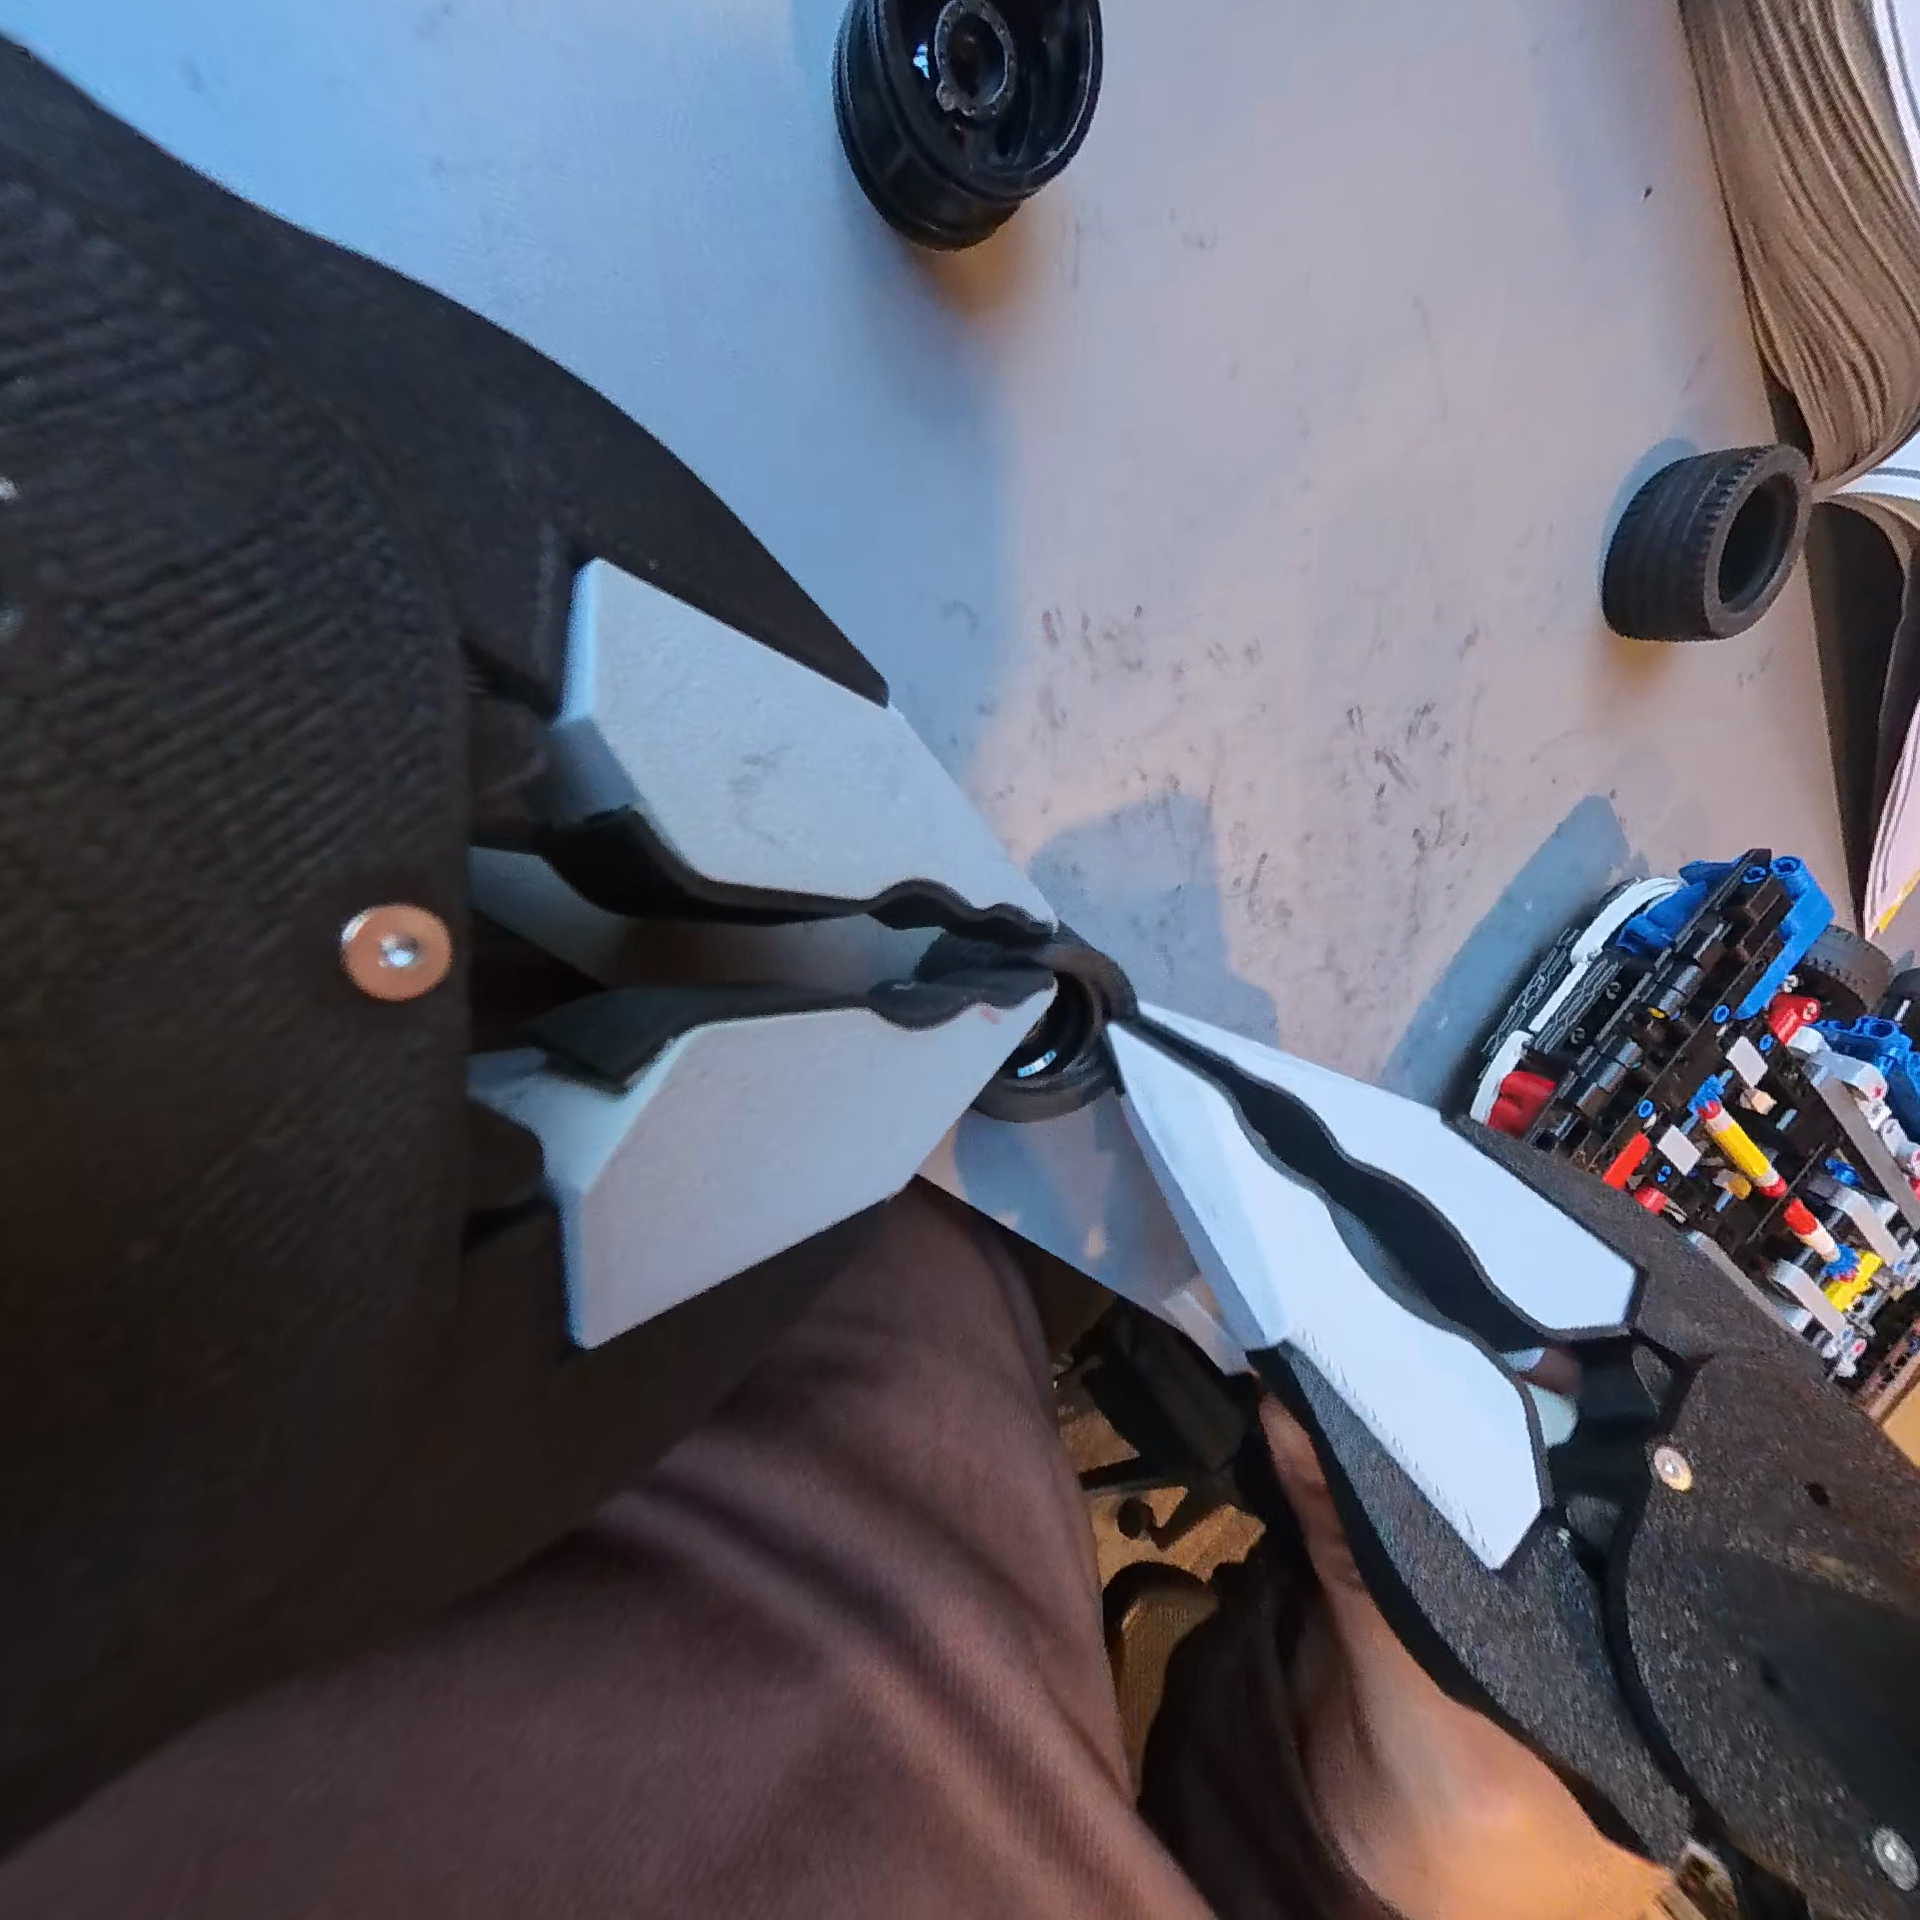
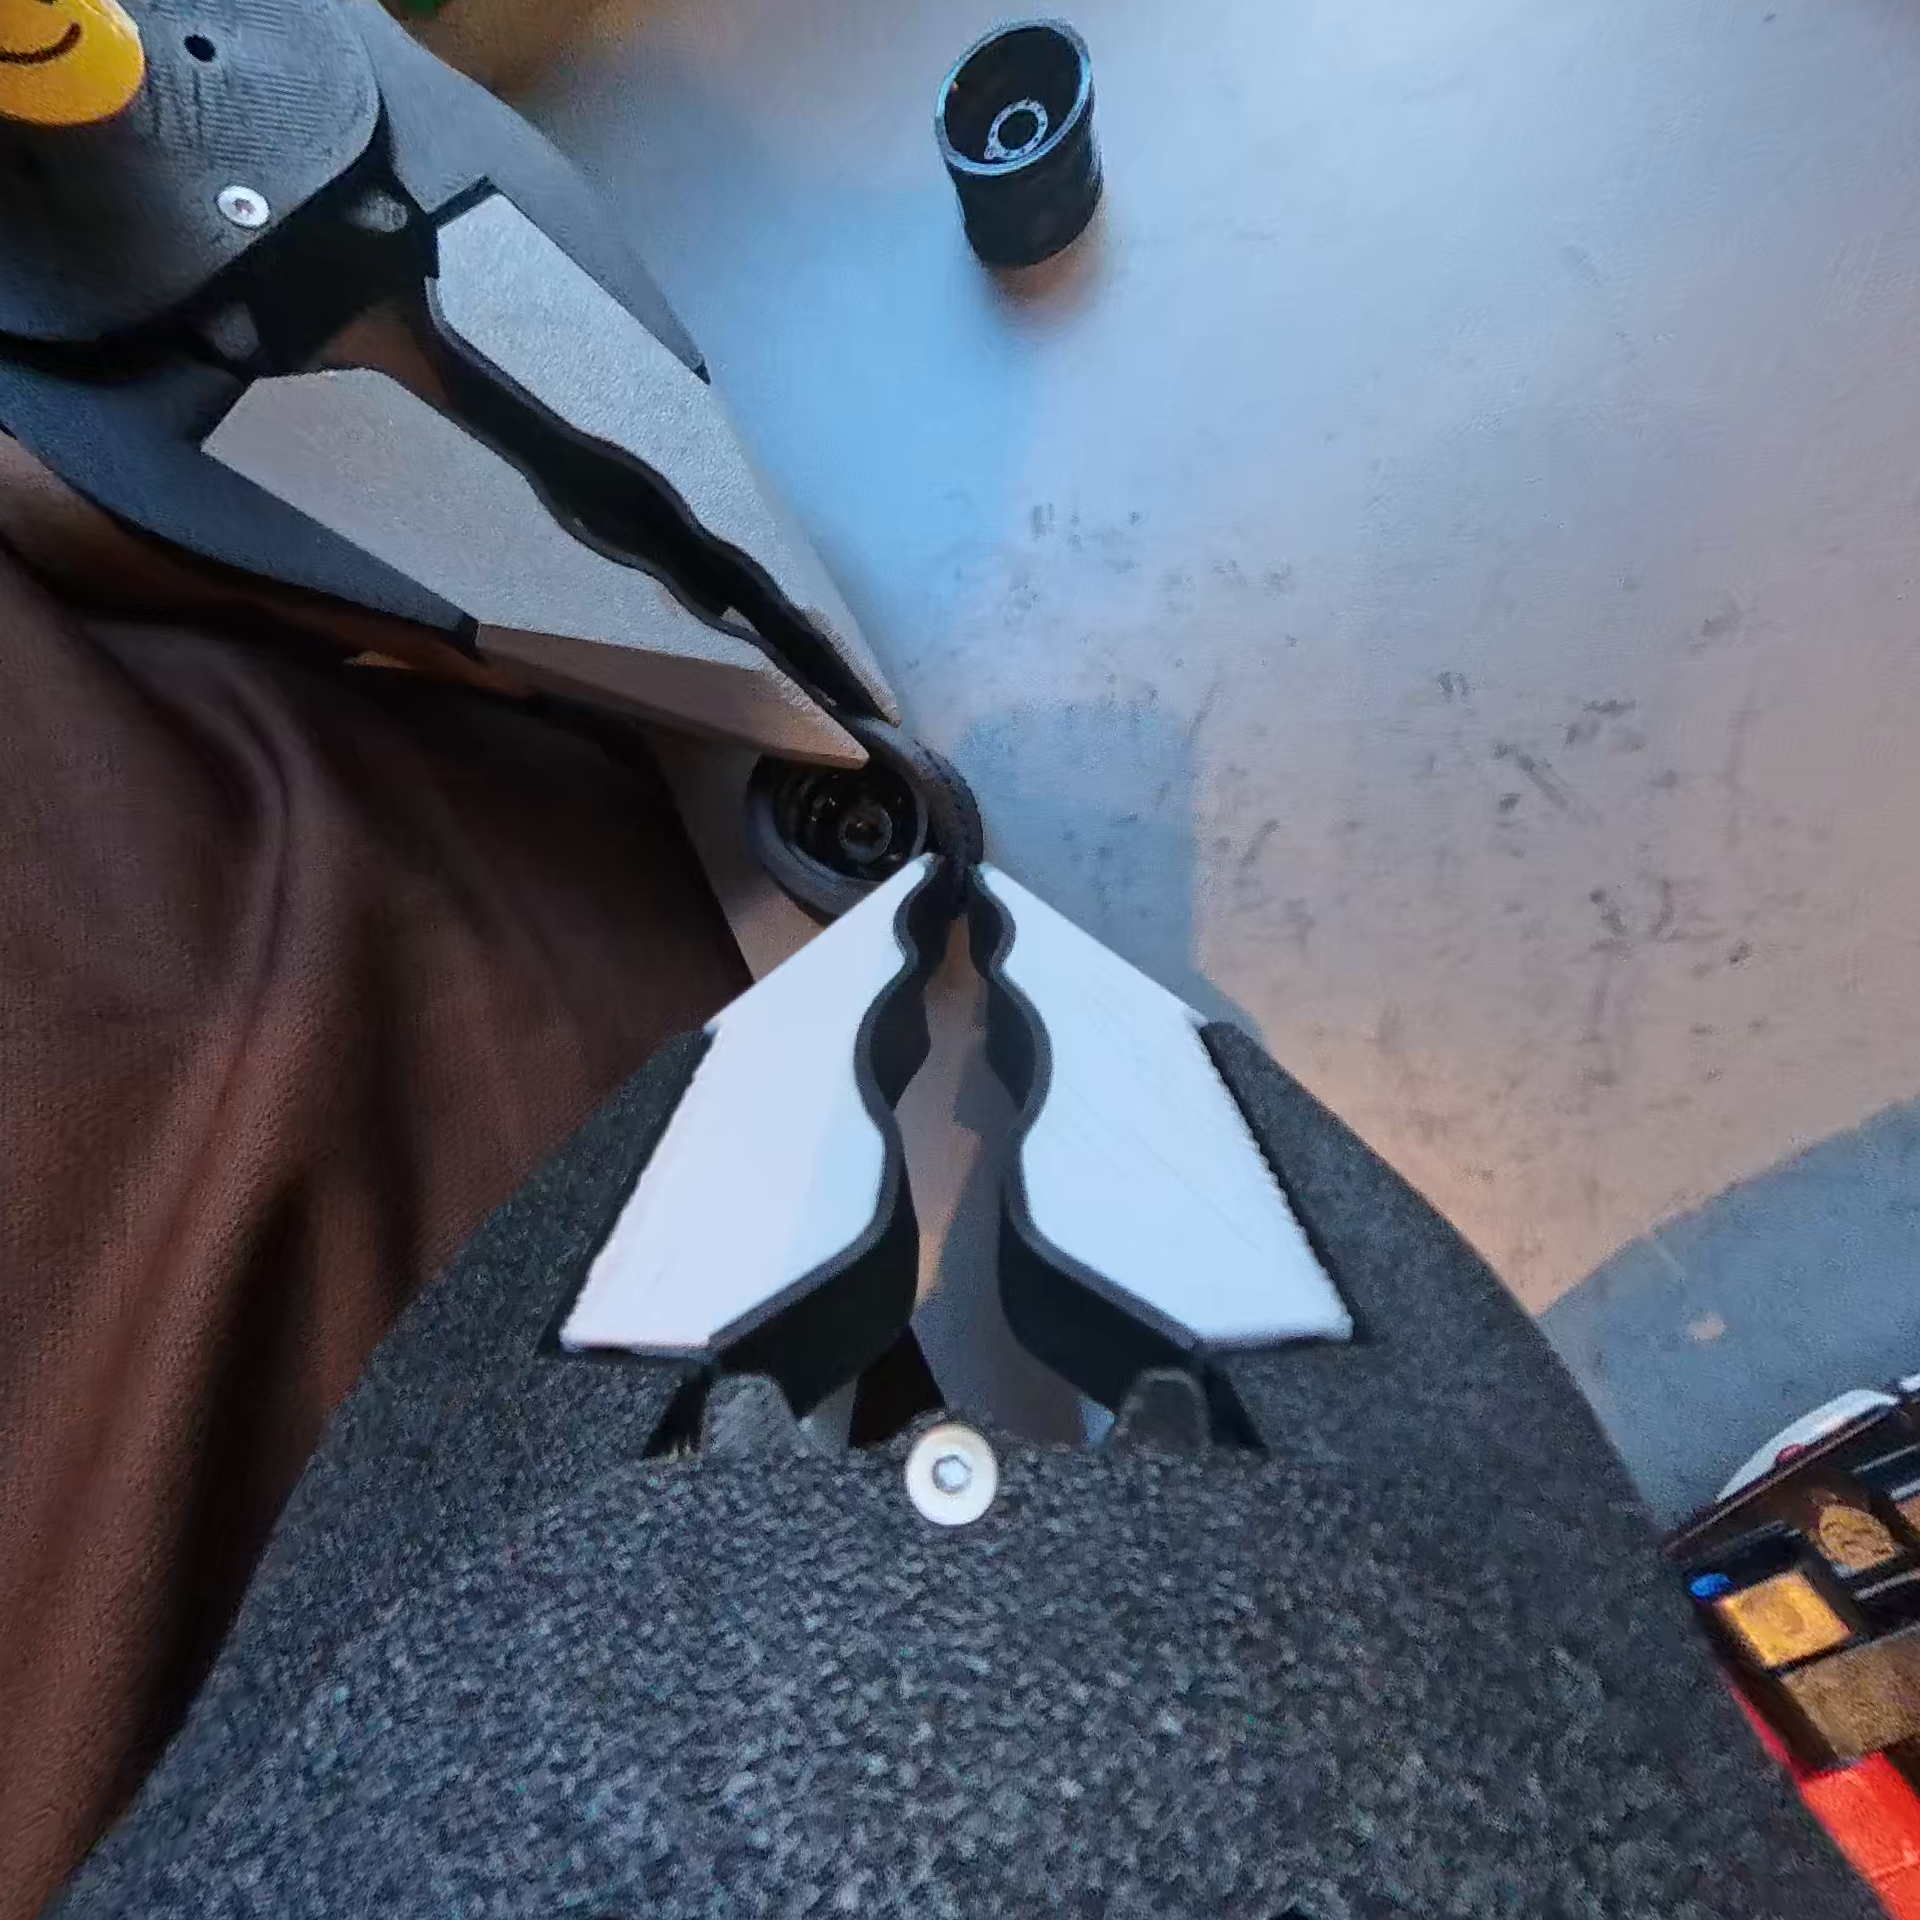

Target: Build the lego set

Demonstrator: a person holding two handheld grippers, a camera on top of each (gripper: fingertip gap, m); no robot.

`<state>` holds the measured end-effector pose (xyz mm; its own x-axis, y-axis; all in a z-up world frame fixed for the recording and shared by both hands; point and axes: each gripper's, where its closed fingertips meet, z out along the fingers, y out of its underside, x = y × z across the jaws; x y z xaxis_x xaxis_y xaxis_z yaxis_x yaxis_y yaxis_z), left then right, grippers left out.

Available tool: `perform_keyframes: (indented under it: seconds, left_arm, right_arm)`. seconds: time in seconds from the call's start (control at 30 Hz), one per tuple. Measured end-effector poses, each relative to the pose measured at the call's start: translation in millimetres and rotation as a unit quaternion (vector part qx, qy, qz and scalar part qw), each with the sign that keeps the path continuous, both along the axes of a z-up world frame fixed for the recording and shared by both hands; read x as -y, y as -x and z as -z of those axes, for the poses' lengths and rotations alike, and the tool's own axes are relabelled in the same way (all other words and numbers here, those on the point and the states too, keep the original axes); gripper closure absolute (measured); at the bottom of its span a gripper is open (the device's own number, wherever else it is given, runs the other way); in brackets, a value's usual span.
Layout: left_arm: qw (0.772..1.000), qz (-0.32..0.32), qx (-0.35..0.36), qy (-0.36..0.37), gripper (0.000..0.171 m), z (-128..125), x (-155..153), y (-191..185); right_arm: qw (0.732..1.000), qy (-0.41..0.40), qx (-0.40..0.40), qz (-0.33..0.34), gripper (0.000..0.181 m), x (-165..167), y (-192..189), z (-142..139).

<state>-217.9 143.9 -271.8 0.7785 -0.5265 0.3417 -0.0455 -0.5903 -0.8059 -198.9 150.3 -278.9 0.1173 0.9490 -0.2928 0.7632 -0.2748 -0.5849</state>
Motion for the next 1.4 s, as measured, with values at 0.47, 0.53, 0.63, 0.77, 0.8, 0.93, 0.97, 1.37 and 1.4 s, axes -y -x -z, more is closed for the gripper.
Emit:
perform_keyframes:
  seconds: [0.47,0.53,0.63,0.77,0.8,0.93,0.97,1.37,1.4]
  left_arm:
    - [1.000,0.024,-0.016,-0.007,0.169,0.4,1.3,-11.6]
    - [0.999,0.028,-0.027,-0.012,0.169,0.6,0.9,-12.1]
    - [0.999,0.030,-0.031,-0.016,0.169,0.4,0.6,-12.3]
    - [0.999,0.026,-0.030,-0.020,0.169,0.4,0.5,-12.2]
    - [0.999,0.025,-0.031,-0.022,0.169,0.4,0.5,-12.2]
    - [0.999,0.021,-0.031,-0.024,0.169,0.2,-0.1,-11.9]
    - [0.999,0.024,-0.031,-0.023,0.169,0.4,0.3,-12.5]
    - [0.999,0.026,-0.034,-0.025,0.169,0.2,-1.2,-11.8]
    - [0.999,0.028,-0.034,-0.025,0.169,0.2,-0.7,-12.5]
  right_arm:
    - [0.925,-0.346,-0.022,-0.157,0.181,4.4,-7.6,-8.9]
    - [0.924,-0.333,-0.056,-0.179,0.177,13.4,-5.1,-21.2]
    - [0.936,-0.271,-0.079,-0.210,0.175,26.1,-6.7,-31.0]
    - [0.914,-0.313,-0.028,-0.258,0.181,27.8,-12.3,-9.7]
    - [0.915,-0.308,-0.024,-0.258,0.181,27.9,-12.9,-9.2]
    - [0.898,-0.312,0.012,-0.311,0.181,35.2,-20.4,3.2]
    - [0.901,-0.286,0.034,-0.323,0.181,40.5,-24.1,11.3]
    - [0.897,-0.317,0.003,-0.309,0.167,33.8,-11.3,-13.6]
    - [0.894,-0.322,0.014,-0.310,0.167,32.4,-12.4,-8.2]
